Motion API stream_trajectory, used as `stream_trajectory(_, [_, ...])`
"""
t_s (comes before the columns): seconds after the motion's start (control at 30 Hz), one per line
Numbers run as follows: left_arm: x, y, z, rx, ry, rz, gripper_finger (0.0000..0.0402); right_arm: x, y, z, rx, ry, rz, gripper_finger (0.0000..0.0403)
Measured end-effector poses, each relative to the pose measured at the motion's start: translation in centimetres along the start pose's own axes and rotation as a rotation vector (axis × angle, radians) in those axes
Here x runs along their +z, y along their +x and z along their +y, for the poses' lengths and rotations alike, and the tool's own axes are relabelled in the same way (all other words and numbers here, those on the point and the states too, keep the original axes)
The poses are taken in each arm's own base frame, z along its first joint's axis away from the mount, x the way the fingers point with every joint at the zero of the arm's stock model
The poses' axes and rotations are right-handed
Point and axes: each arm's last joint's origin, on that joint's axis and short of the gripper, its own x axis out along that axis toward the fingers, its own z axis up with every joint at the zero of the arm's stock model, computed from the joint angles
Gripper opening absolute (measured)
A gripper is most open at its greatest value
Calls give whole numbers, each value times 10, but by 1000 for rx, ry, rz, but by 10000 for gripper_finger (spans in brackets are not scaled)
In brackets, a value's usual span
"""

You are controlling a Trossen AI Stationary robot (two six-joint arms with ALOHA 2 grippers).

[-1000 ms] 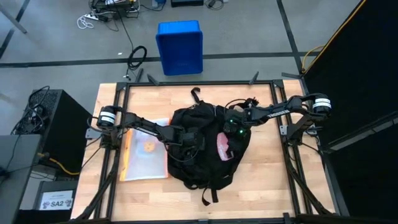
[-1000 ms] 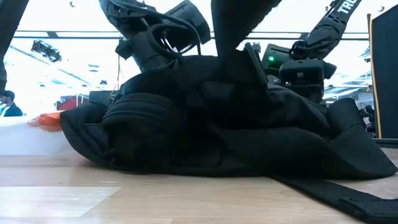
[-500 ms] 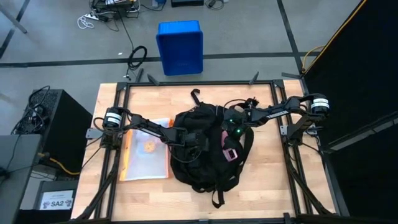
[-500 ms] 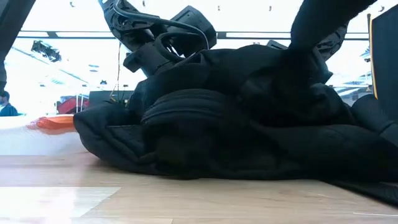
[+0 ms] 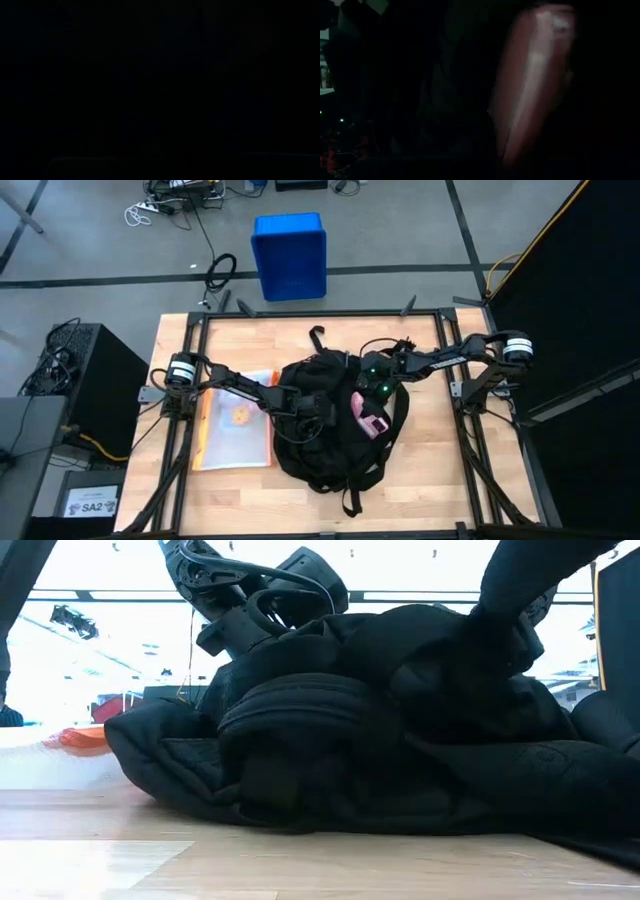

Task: Unpack backpack
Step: Remove the smartphone from the backpack

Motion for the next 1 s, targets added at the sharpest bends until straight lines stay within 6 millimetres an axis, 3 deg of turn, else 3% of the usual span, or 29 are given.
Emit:
stream_trajectory(0.2, [0, 0, -1, -1, -3, 3, 0, 0, -34, 29, -52, -91, -61, 5])
stream_trajectory(0.5, [0, 0, -1, 0, -2, -2, 0, -12, -98, 74, -112, -222, -322, 5])
stream_trajectory(0.73, [0, 0, -1, 0, -2, -5, 0, -13, -120, 83, -157, -310, -494, 5])
stream_trajectory(0.87, [1, 0, -1, 0, -1, -10, 0, -3, -128, 90, -122, -397, -623, 5])
stream_trajectory(1.0, [3, 0, -1, -7, 21, -36, 0, 11, -132, 92, -202, -499, -776, 4])
